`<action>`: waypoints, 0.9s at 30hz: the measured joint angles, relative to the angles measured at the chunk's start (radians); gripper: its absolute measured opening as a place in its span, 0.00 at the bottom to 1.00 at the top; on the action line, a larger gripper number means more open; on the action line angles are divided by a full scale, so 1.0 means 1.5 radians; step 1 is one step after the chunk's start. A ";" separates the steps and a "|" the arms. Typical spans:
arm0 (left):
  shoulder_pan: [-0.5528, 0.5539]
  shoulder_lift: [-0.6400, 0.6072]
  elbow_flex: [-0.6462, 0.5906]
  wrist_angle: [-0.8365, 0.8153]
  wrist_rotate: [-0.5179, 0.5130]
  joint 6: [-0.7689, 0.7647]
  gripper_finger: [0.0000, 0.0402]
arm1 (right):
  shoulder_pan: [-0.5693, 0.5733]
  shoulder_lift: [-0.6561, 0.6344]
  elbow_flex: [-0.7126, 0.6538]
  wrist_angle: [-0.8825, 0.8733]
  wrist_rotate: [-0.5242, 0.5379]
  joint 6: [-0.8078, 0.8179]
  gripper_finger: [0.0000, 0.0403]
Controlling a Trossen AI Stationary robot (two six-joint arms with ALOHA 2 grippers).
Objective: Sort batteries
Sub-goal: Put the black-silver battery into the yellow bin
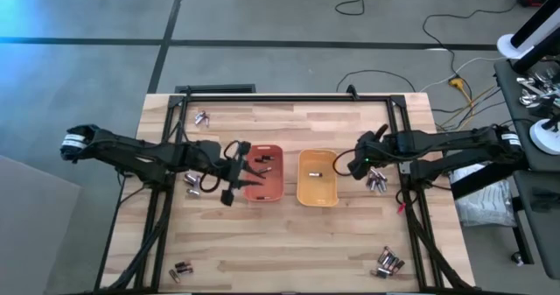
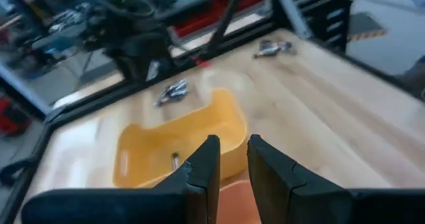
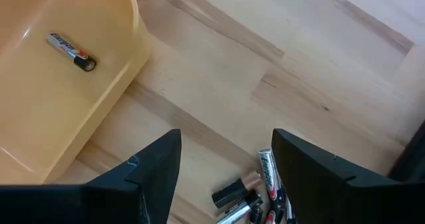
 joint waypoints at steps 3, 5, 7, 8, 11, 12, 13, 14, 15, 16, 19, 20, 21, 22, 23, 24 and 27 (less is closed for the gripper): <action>0.028 -0.015 -0.035 0.057 0.003 -0.004 0.15 | 0.000 0.002 0.001 0.000 0.000 0.001 0.56; 0.056 -0.031 -0.064 0.093 0.004 -0.021 0.15 | 0.000 0.003 0.001 0.001 0.000 0.001 0.57; 0.088 -0.052 -0.094 0.118 0.004 -0.043 0.15 | 0.000 0.004 0.001 0.001 0.000 0.001 0.58; 0.103 -0.064 -0.105 0.133 0.003 -0.054 0.15 | 0.000 0.004 0.002 0.000 0.000 -0.001 0.59; 0.139 -0.098 -0.133 0.144 0.003 -0.081 0.15 | 0.000 0.004 0.015 0.000 0.000 -0.013 0.61; 0.148 -0.106 -0.139 0.143 0.003 -0.084 0.15 | 0.000 0.004 0.022 0.000 0.000 -0.021 0.61; 0.155 -0.113 -0.144 0.140 0.003 -0.086 0.15 | 0.000 0.003 0.028 0.000 0.000 -0.024 0.62; 0.161 -0.119 -0.146 0.139 0.003 -0.088 0.15 | 0.000 0.004 0.033 0.000 0.001 -0.028 0.62; 0.164 -0.122 -0.146 0.142 0.003 -0.089 0.15 | 0.000 0.004 0.034 0.001 0.000 -0.033 0.62; 0.166 -0.126 -0.147 0.142 0.003 -0.090 0.15 | 0.001 0.005 0.034 -0.002 -0.001 -0.034 0.61; 0.165 -0.127 -0.148 0.141 0.005 -0.081 0.15 | 0.017 0.016 0.013 -0.004 -0.015 -0.014 0.59; 0.166 -0.127 -0.153 0.145 0.015 -0.068 0.15 | 0.027 0.022 0.004 -0.006 -0.019 -0.004 0.59; 0.169 -0.127 -0.162 0.160 0.027 -0.057 0.15 | 0.037 0.028 -0.006 -0.005 -0.022 0.007 0.58; 0.173 -0.126 -0.178 0.189 0.040 -0.055 0.15 | 0.046 0.034 -0.015 -0.004 -0.023 0.017 0.57; 0.177 -0.125 -0.196 0.224 0.051 -0.059 0.15 | 0.056 0.041 -0.021 -0.004 -0.024 0.029 0.56; 0.183 -0.124 -0.215 0.267 0.056 -0.073 0.15 | 0.067 0.047 -0.023 -0.005 -0.028 0.038 0.56; 0.201 -0.129 -0.259 0.378 0.056 -0.121 0.15 | 0.096 0.054 -0.013 -0.006 -0.042 0.050 0.55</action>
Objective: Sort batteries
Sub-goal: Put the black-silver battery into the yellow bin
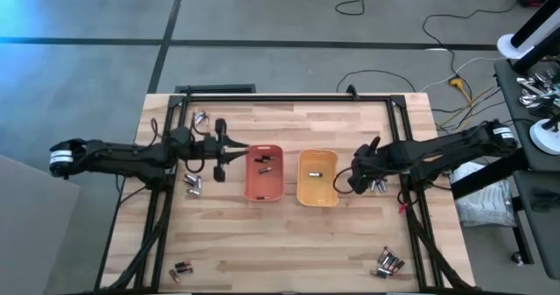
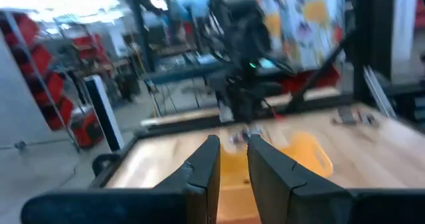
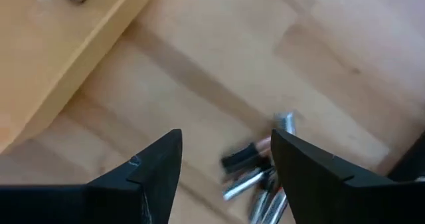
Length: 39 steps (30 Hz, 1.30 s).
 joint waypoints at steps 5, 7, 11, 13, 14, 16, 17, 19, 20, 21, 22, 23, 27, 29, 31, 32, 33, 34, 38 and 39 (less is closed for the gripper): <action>0.031 -0.002 -0.024 0.025 0.000 -0.033 0.15 | 0.020 -0.011 0.021 -0.013 0.007 0.011 0.54; 0.038 0.001 -0.023 0.026 0.000 -0.037 0.15 | 0.024 -0.011 0.020 -0.014 0.007 0.026 0.54; 0.043 0.007 -0.021 0.026 -0.005 -0.036 0.15 | 0.023 -0.002 0.017 -0.013 0.007 0.031 0.54; 0.043 0.010 -0.021 0.026 -0.020 -0.038 0.15 | 0.011 0.005 0.018 -0.015 0.007 0.015 0.54; 0.043 0.011 -0.021 0.025 -0.022 -0.039 0.15 | 0.001 0.006 0.018 -0.017 0.007 0.013 0.54; 0.043 0.012 -0.021 0.025 -0.023 -0.041 0.15 | -0.017 0.007 0.020 -0.016 0.012 0.013 0.54; 0.043 0.013 -0.021 0.025 -0.023 -0.042 0.15 | -0.025 0.007 0.020 -0.016 0.013 0.013 0.54; 0.043 0.019 -0.021 0.032 -0.024 -0.046 0.15 | -0.041 0.009 0.020 -0.017 0.011 -0.003 0.54; 0.043 0.024 -0.021 0.041 -0.026 -0.046 0.15 | -0.050 0.009 0.019 -0.017 0.004 -0.007 0.54; 0.043 0.032 -0.021 0.056 -0.034 -0.050 0.15 | -0.060 0.009 0.018 -0.019 -0.007 -0.013 0.54; 0.044 0.042 -0.021 0.075 -0.044 -0.056 0.15 | -0.070 0.008 0.018 -0.020 -0.018 -0.018 0.54; 0.044 0.053 -0.021 0.095 -0.056 -0.060 0.15 | -0.080 0.008 0.018 -0.023 -0.027 -0.020 0.54; 0.044 0.103 -0.021 0.154 -0.075 -0.069 0.15 | -0.095 0.012 0.016 -0.041 -0.061 -0.025 0.54; 0.044 0.127 -0.021 0.173 -0.075 -0.069 0.15 | -0.092 0.017 0.013 -0.049 -0.084 -0.025 0.54; 0.044 0.151 -0.021 0.186 -0.075 -0.069 0.15 | -0.086 0.019 0.004 -0.049 -0.099 -0.011 0.54; 0.044 0.160 -0.021 0.192 -0.075 -0.069 0.15 | -0.083 0.022 0.000 -0.049 -0.100 0.002 0.54; 0.044 0.168 -0.019 0.193 -0.075 -0.069 0.15 | -0.082 0.025 -0.007 -0.047 -0.101 0.012 0.54; 0.044 0.175 -0.015 0.193 -0.075 -0.070 0.15 | -0.081 0.026 -0.014 -0.047 -0.103 0.013 0.54; 0.044 0.189 -0.002 0.194 -0.075 -0.077 0.15 | -0.100 0.038 -0.041 -0.042 -0.093 -0.021 0.54; 0.044 0.191 0.001 0.194 -0.075 -0.080 0.15 | -0.113 0.042 -0.048 -0.042 -0.093 -0.030 0.54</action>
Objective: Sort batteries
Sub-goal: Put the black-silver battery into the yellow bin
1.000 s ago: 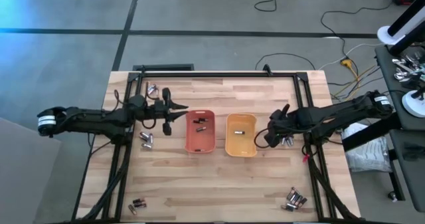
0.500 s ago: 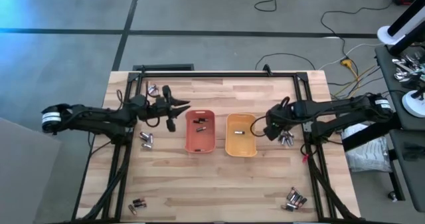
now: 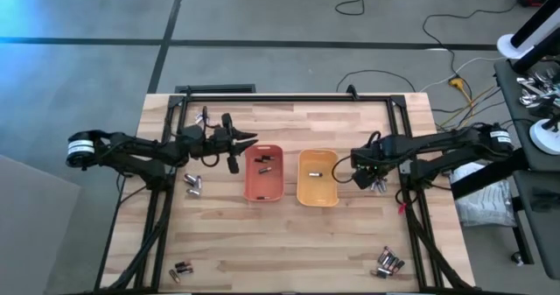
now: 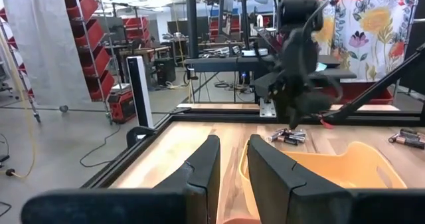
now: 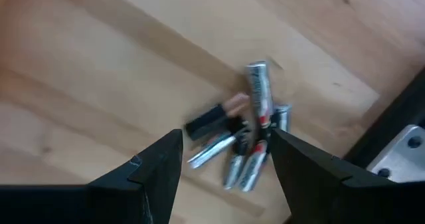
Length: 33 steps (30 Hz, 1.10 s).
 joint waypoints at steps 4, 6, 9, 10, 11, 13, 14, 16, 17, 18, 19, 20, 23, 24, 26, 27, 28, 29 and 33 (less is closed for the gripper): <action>0.000 -0.002 0.008 -0.001 0.000 -0.002 0.15 | -0.061 0.027 -0.011 0.011 0.000 -0.060 0.54; 0.000 -0.006 0.012 -0.001 0.000 0.001 0.15 | -0.087 0.040 -0.011 0.028 0.000 -0.092 0.54; 0.000 -0.006 0.023 -0.001 0.000 0.009 0.15 | -0.113 0.065 -0.012 0.043 -0.002 -0.131 0.54; 0.000 -0.006 0.026 -0.001 0.000 0.009 0.15 | -0.117 0.075 -0.012 0.044 -0.004 -0.140 0.54; 0.000 -0.006 0.029 -0.001 0.000 0.009 0.15 | -0.121 0.084 -0.012 0.046 -0.006 -0.151 0.54; 0.000 -0.005 0.032 -0.001 0.000 0.010 0.15 | -0.123 0.105 -0.013 0.052 -0.006 -0.164 0.54; 0.000 -0.005 0.033 -0.002 0.000 0.010 0.15 | -0.123 0.115 -0.013 0.053 -0.005 -0.167 0.54; 0.000 -0.005 0.033 -0.005 0.000 0.014 0.15 | -0.123 0.133 -0.013 0.054 -0.005 -0.174 0.54; 0.000 -0.005 0.033 -0.005 0.000 0.017 0.15 | -0.123 0.141 -0.013 0.057 -0.005 -0.176 0.54; 0.000 -0.005 0.033 -0.005 0.000 0.019 0.15 | -0.123 0.148 -0.013 0.061 -0.004 -0.178 0.54; 0.000 -0.005 0.033 -0.005 0.000 0.019 0.15 | -0.123 0.156 -0.013 0.068 -0.003 -0.180 0.54; 0.000 -0.005 0.033 -0.005 0.000 0.019 0.15 | -0.123 0.163 -0.014 0.073 -0.001 -0.183 0.54; 0.000 -0.005 0.033 -0.005 0.000 0.019 0.15 | -0.124 0.177 -0.012 0.085 -0.003 -0.198 0.53; 0.000 -0.005 0.033 -0.005 0.000 0.019 0.15 | -0.124 0.181 -0.011 0.089 -0.004 -0.201 0.52; 0.000 -0.005 0.033 -0.005 0.000 0.019 0.15 | -0.124 0.185 -0.011 0.093 -0.007 -0.204 0.48; 0.000 -0.005 0.033 -0.006 0.000 0.019 0.15 | -0.124 0.187 -0.011 0.094 -0.009 -0.204 0.45; 0.000 -0.005 0.033 -0.007 0.000 0.019 0.15 | -0.124 0.187 -0.012 0.095 -0.011 -0.204 0.43; 0.000 -0.005 0.033 -0.007 0.000 0.019 0.15 | -0.124 0.187 -0.012 0.098 -0.012 -0.204 0.40; 0.000 -0.005 0.033 -0.007 0.000 0.019 0.15 | -0.124 0.187 -0.013 0.104 -0.016 -0.204 0.28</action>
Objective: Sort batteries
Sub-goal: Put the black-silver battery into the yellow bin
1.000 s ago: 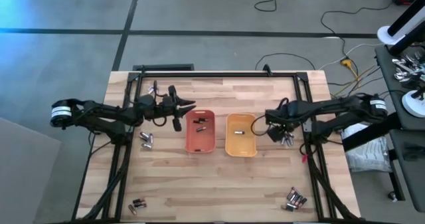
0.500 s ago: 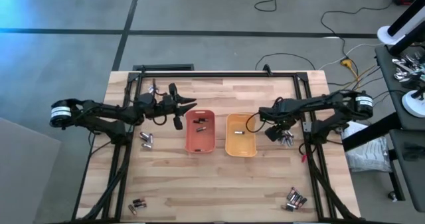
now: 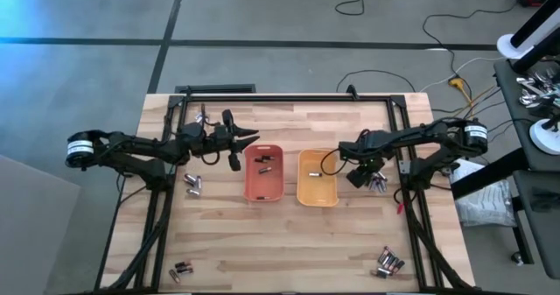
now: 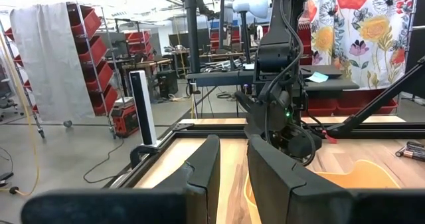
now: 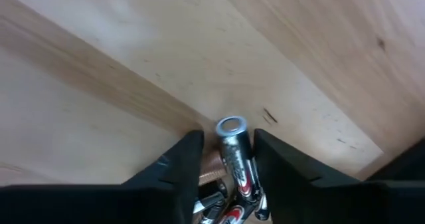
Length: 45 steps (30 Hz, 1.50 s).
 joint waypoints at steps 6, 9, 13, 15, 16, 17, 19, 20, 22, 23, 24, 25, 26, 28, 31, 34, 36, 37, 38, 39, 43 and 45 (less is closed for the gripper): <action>0.000 0.000 0.000 0.000 0.000 0.000 0.15 | 0.000 0.000 -0.001 0.007 -0.002 -0.005 0.14; 0.000 0.000 0.000 0.000 0.000 0.000 0.15 | 0.000 0.002 -0.001 0.007 -0.002 -0.015 0.12; 0.000 0.000 0.000 -0.004 0.000 0.000 0.15 | 0.000 0.002 -0.001 0.010 0.000 -0.028 0.14; 0.000 0.000 0.000 -0.006 0.000 0.000 0.15 | 0.000 0.001 -0.001 0.010 0.005 -0.032 0.15; 0.000 0.000 0.000 -0.006 0.000 0.000 0.15 | 0.000 0.001 -0.001 0.010 0.006 -0.033 0.15; 0.000 0.000 0.000 -0.006 0.000 0.000 0.15 | 0.000 0.001 -0.001 0.010 0.006 -0.035 0.14; 0.000 0.000 0.000 -0.006 0.000 0.000 0.15 | 0.000 0.000 0.001 0.009 0.009 -0.037 0.13; 0.000 0.000 0.000 -0.006 0.000 0.000 0.15 | 0.000 0.000 0.003 0.008 0.012 -0.039 0.13; 0.000 0.000 0.000 -0.011 0.000 0.000 0.15 | 0.000 -0.002 0.008 0.008 0.019 -0.046 0.12; 0.000 0.000 0.000 -0.014 0.000 0.000 0.15 | 0.000 -0.005 0.012 0.010 0.030 -0.048 0.12; 0.001 0.000 0.000 -0.015 0.000 0.000 0.15 | 0.000 -0.008 0.017 0.017 0.048 -0.049 0.12; 0.001 0.000 0.000 -0.016 0.000 0.000 0.15 | -0.001 -0.012 0.025 0.018 0.067 -0.049 0.12; 0.001 0.000 0.000 -0.017 0.000 0.000 0.15 | -0.002 -0.016 0.034 0.011 0.080 -0.050 0.12; 0.001 0.000 0.000 -0.017 0.000 0.000 0.15 | -0.001 -0.023 0.050 -0.023 0.102 -0.050 0.12; 0.001 0.000 0.000 -0.017 0.000 0.000 0.15 | 0.000 -0.038 0.090 -0.052 0.135 -0.062 0.12; 0.001 0.000 0.000 -0.019 0.000 0.004 0.15 | 0.001 -0.054 0.138 -0.093 0.165 -0.078 0.11; 0.001 0.000 0.000 -0.023 0.000 0.007 0.15 | 0.002 -0.063 0.178 -0.101 0.181 -0.091 0.12; 0.001 0.000 0.000 -0.023 0.000 0.007 0.15 | 0.003 -0.068 0.198 -0.105 0.188 -0.098 0.12; 0.001 -0.001 0.000 -0.023 0.000 0.007 0.15 | 0.006 -0.070 0.218 -0.108 0.196 -0.104 0.12; 0.001 -0.001 0.000 -0.023 0.000 0.007 0.15 | 0.010 -0.071 0.235 -0.112 0.203 -0.114 0.12; 0.005 -0.006 0.000 -0.029 0.000 0.007 0.15 | 0.039 -0.062 0.305 -0.104 0.214 -0.152 0.11; 0.008 -0.010 0.000 -0.037 0.000 0.008 0.15 | 0.062 -0.051 0.329 -0.098 0.214 -0.167 0.11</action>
